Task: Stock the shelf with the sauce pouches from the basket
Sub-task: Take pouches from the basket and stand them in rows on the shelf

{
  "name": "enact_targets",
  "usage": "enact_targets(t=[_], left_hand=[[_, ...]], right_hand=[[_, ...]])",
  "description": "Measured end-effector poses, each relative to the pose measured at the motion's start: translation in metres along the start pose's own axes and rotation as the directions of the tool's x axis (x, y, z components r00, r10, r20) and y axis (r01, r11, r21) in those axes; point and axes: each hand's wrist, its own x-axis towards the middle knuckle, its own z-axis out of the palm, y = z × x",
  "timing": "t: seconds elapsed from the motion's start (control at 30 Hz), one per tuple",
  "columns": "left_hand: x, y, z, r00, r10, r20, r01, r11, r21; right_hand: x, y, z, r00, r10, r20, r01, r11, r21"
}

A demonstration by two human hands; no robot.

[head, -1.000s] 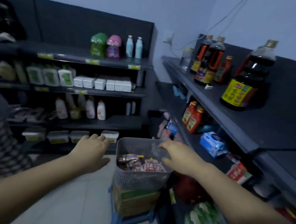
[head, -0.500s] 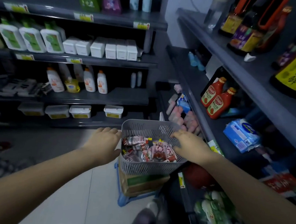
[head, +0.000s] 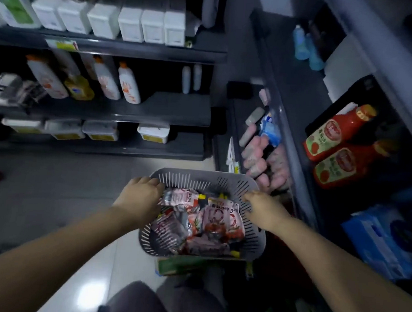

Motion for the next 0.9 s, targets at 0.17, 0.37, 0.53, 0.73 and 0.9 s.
enact_targets(t=[0.17, 0.37, 0.53, 0.73, 0.9], left_hand=[[0.039, -0.006, 0.029, 0.996, 0.044, 0.076, -0.045, 0.999, 0.012], [0.093, -0.011, 0.078, 0.972, 0.026, 0.235, -0.016, 0.999, -0.043], [0.128, -0.014, 0.131, 0.931, -0.073, 0.357, 0.117, 0.987, -0.105], [0.158, -0.012, 0.186, 0.898, -0.156, 0.411, 0.24, 0.958, -0.16], [0.172, -0.002, 0.213, 0.913, -0.176, 0.369, 0.243, 0.959, -0.145]], right_hand=[[0.04, 0.011, 0.027, 0.987, 0.085, 0.138, -0.097, 0.992, 0.078], [0.075, 0.016, 0.084, 0.939, 0.199, 0.28, -0.278, 0.92, 0.277], [0.101, 0.019, 0.132, 0.887, 0.292, 0.357, -0.433, 0.796, 0.424], [0.133, 0.024, 0.177, 0.863, 0.367, 0.347, -0.504, 0.662, 0.555], [0.153, 0.02, 0.195, 0.759, 0.539, 0.365, -0.629, 0.464, 0.624]])
